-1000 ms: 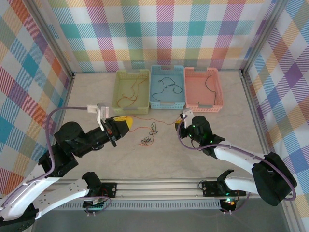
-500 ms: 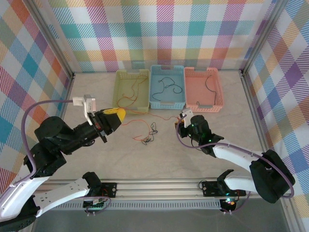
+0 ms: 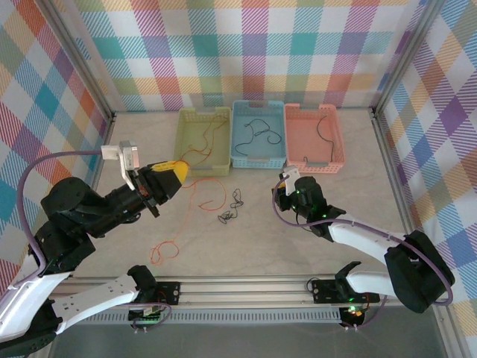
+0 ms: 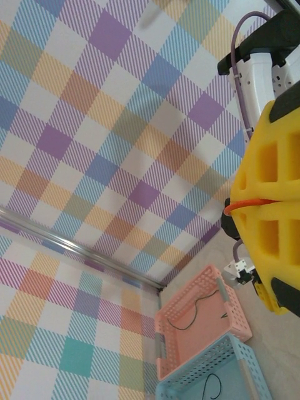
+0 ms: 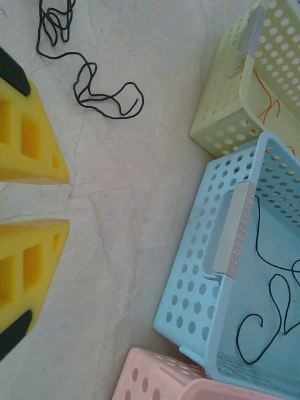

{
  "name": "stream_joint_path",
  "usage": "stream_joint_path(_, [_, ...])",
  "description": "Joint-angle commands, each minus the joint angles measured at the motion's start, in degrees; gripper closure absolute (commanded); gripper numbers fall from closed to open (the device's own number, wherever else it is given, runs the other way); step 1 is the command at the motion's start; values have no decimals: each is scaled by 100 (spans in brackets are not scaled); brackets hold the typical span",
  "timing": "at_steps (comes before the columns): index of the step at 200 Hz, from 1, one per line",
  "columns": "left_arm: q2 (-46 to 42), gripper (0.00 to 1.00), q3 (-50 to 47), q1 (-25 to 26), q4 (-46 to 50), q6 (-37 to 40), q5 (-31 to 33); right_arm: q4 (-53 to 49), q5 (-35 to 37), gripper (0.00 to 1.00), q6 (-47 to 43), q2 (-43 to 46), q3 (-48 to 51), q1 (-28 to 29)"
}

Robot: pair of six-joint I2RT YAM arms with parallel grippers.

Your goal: Untangle the cables

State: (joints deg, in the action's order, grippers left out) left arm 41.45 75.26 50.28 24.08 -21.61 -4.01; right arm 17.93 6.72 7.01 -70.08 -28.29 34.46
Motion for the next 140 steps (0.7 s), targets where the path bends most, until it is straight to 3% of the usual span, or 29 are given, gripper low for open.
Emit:
stream_joint_path(1, [134,100,-129,26,30,91,-48,108,-285,73,6,38,-143,-27])
stream_joint_path(46, [136,100,-1023,27,-365,23,179,711,-1195,57,-275,337,163,-27])
stream_joint_path(103, [657,100,-1505,26,-769,-75,182,1427,-2715,52,-563,487,427,-10])
stream_joint_path(140, [1029,100,-1426,17,-733,-80,-149,1570,-3025,46,-627,434,439,19])
